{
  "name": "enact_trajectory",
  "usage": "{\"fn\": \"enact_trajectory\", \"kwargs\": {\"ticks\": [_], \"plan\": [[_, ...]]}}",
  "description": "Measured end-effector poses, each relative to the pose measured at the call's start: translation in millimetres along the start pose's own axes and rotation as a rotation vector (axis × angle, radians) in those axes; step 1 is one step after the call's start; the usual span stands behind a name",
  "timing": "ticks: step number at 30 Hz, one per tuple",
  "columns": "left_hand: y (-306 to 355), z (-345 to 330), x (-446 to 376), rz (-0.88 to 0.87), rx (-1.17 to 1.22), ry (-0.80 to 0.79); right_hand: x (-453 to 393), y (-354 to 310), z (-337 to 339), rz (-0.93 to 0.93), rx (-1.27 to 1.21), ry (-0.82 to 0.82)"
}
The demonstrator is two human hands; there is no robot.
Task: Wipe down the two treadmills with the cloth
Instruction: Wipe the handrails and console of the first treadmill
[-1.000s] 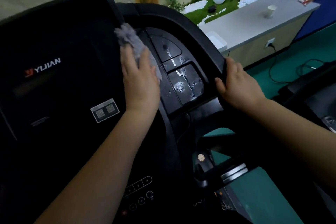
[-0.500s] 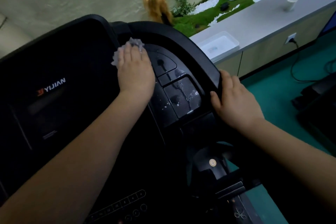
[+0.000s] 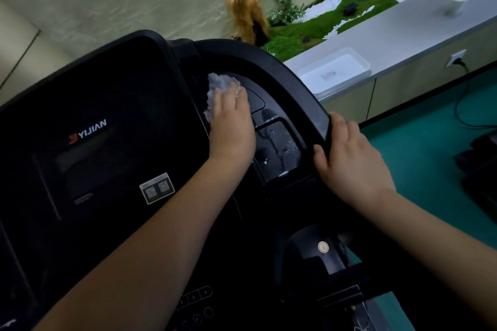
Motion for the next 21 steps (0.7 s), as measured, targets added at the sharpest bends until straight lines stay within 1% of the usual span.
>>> {"fn": "enact_trajectory", "kwargs": {"ticks": [3, 4, 6, 9, 11, 12, 13, 16, 17, 18, 19, 21], "plan": [[21, -9, 36, -0.135, 0.109, 0.018, 0, 0, 0, -0.008, -0.002, -0.002], [23, -12, 41, -0.146, 0.13, 0.026, 1, -1, 0, -0.007, -0.001, -0.001], [16, -12, 28, -0.059, 0.184, 0.081, 1, -1, 0, -0.009, 0.005, 0.001], [-9, -1, -17, 0.065, 0.168, 0.218, 1, -2, 0, -0.012, 0.016, 0.007], [-20, 0, -33, 0.121, 0.211, 0.282, 1, -1, 0, -0.014, 0.02, 0.013], [-14, -3, -32, 0.102, 0.232, 0.272, 1, -1, 0, -0.013, 0.024, 0.014], [-2, -9, -24, 0.038, 0.238, 0.239, 1, -1, 0, -0.014, 0.025, 0.015], [42, -29, 20, -0.19, 0.309, 0.077, 1, -2, 0, -0.017, 0.027, 0.018], [46, -31, 30, -0.225, 0.328, 0.038, 1, -2, 0, -0.016, 0.03, 0.019], [45, -29, 32, -0.247, 0.308, 0.046, 1, -2, 1, -0.014, 0.031, 0.019], [36, -24, 28, -0.214, 0.301, 0.091, 1, -2, 1, -0.013, 0.031, 0.02], [13, -15, 11, -0.052, 0.261, 0.175, 1, -2, 1, -0.011, 0.029, 0.019]]}}
Point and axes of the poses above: each hand's wrist, its own x-axis away from the middle knuckle, its own z-axis out of the back of the hand, y = z × x, the point moved 5 cm from there along -x, towards the middle knuckle, and after that the axes turned 15 degrees about -z, right-handed, at the moved point
